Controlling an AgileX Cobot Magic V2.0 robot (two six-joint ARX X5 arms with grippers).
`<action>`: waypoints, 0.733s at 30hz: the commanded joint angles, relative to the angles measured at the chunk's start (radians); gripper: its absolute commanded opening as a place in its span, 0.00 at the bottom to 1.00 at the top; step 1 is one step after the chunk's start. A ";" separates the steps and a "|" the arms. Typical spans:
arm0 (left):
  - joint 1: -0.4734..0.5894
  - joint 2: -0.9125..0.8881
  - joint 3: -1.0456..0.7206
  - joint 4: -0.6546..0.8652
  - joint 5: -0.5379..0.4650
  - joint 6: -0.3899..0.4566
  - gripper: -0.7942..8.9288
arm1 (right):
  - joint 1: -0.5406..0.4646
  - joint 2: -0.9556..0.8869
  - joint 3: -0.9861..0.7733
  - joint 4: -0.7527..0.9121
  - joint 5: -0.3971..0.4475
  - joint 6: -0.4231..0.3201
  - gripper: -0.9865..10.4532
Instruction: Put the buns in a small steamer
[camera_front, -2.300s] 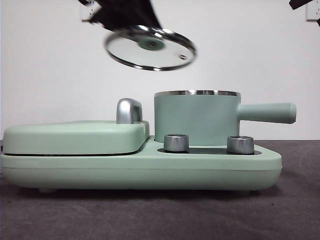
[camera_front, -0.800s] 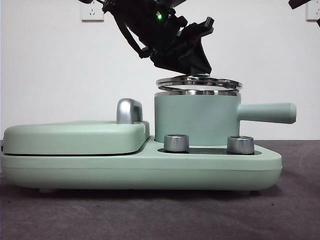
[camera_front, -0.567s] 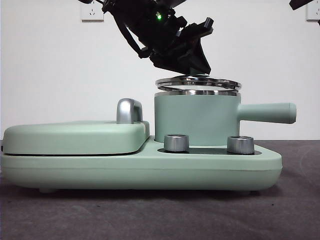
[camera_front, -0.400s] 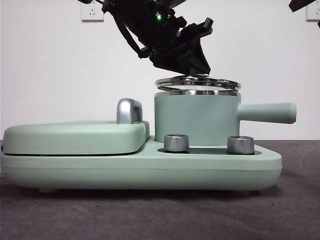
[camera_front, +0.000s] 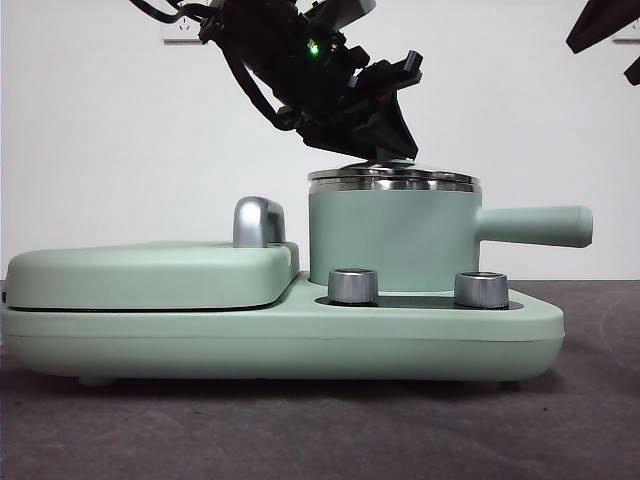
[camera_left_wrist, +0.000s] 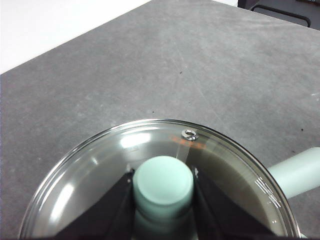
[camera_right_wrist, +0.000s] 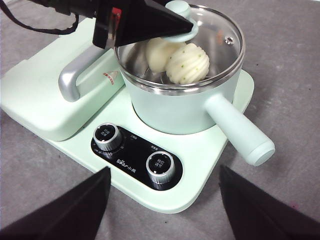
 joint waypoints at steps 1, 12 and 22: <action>-0.008 0.016 0.008 0.029 0.002 0.005 0.09 | 0.007 0.005 0.010 0.011 0.000 0.007 0.38; -0.006 0.021 0.008 -0.010 0.002 -0.080 0.09 | 0.007 0.005 0.010 0.011 0.000 0.007 0.38; -0.002 0.018 0.008 -0.088 0.002 -0.070 0.09 | 0.007 0.005 0.010 0.010 0.000 0.007 0.38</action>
